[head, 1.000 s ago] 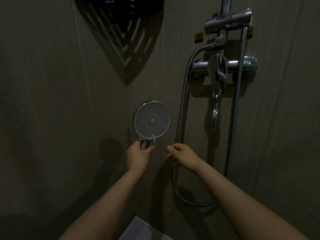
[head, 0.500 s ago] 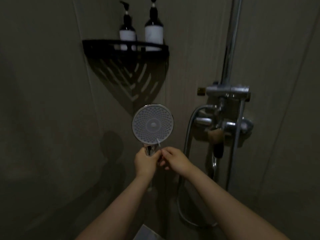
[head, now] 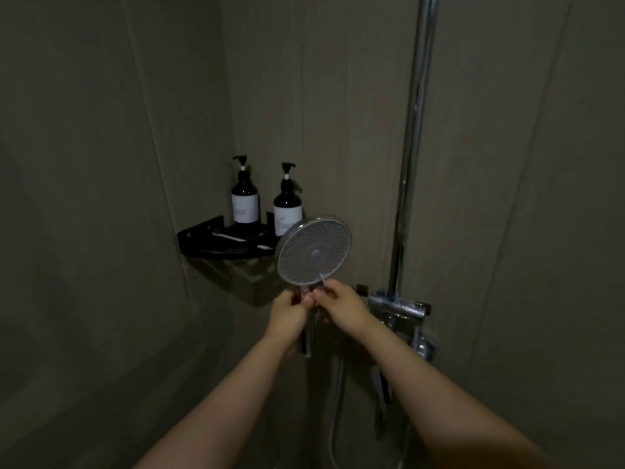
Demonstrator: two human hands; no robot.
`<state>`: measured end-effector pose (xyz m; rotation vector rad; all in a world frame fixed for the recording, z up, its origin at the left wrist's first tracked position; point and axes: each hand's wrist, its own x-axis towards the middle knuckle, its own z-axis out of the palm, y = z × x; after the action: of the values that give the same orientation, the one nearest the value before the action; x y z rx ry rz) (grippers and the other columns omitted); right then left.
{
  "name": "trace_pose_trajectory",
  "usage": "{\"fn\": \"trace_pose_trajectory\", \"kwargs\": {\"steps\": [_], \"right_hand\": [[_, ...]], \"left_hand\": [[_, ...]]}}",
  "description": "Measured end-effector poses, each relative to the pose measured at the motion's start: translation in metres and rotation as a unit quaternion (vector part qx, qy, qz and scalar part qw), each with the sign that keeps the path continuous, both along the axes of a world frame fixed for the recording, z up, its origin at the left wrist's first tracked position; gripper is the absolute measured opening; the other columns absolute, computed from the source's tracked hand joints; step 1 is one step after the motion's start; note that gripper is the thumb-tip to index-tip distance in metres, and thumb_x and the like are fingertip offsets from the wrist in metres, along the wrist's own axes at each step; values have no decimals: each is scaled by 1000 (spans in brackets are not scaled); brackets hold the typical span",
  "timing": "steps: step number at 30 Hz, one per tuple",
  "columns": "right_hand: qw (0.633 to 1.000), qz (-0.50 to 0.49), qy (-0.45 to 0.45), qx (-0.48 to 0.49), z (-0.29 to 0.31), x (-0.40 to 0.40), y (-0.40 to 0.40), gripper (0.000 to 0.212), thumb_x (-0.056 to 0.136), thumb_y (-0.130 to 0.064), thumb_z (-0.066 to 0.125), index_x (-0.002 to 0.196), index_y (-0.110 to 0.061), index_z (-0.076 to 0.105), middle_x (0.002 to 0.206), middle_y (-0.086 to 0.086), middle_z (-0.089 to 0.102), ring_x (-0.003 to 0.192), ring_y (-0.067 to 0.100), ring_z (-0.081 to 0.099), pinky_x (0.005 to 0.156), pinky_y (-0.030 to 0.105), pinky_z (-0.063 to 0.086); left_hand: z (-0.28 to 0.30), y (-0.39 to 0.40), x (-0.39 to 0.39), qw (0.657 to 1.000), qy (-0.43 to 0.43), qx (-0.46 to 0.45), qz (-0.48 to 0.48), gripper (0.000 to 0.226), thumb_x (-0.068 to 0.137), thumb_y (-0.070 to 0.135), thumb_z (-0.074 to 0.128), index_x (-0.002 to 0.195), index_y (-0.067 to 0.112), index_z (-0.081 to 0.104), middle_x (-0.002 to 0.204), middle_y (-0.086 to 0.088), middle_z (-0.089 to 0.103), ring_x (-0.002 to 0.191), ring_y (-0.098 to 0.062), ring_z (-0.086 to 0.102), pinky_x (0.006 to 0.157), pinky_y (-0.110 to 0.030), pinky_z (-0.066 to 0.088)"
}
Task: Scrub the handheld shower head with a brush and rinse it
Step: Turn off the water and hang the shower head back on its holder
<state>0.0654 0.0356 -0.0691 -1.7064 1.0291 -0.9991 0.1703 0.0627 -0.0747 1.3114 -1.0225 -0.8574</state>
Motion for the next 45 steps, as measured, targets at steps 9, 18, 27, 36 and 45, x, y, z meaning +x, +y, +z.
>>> {"fn": "trace_pose_trajectory", "kwargs": {"steps": [9,18,27,36,45], "right_hand": [[950,-303,50,48,-23,-119,-31,22,84,-18,66,70,-14,49,67,3,51,74,21,51,62,26,35],[950,-201,170,167,-84,-154,-72,54,73,2,72,123,4,53,120,19,61,110,32,59,91,36,48],[952,-243,94,163,-107,-163,-71,38,85,2,61,54,-16,49,58,7,50,58,19,47,58,28,38],[907,-275,-240,210,-112,-153,-66,29,85,22,36,88,-5,47,68,8,43,49,16,49,41,15,42],[959,-205,-102,166,-91,-151,-81,41,89,-21,61,127,-9,52,122,17,56,105,29,56,88,33,43]], "left_hand": [[23,-5,-49,998,-57,13,-9,19,88,5,57,104,-4,63,93,-9,62,88,-15,55,81,-27,43],[27,-8,-105,998,5,21,-53,25,91,5,53,114,1,60,102,-7,62,96,-18,57,76,-20,47],[8,-7,-115,997,11,41,-59,22,91,5,52,110,1,61,99,-9,65,80,-12,62,62,-12,51],[10,-2,-114,997,34,41,-51,20,91,1,51,107,-2,62,81,-3,64,59,-1,63,52,-9,48],[16,1,-105,996,54,47,-44,15,92,4,50,85,11,61,81,1,64,61,1,63,49,-6,46]]}}
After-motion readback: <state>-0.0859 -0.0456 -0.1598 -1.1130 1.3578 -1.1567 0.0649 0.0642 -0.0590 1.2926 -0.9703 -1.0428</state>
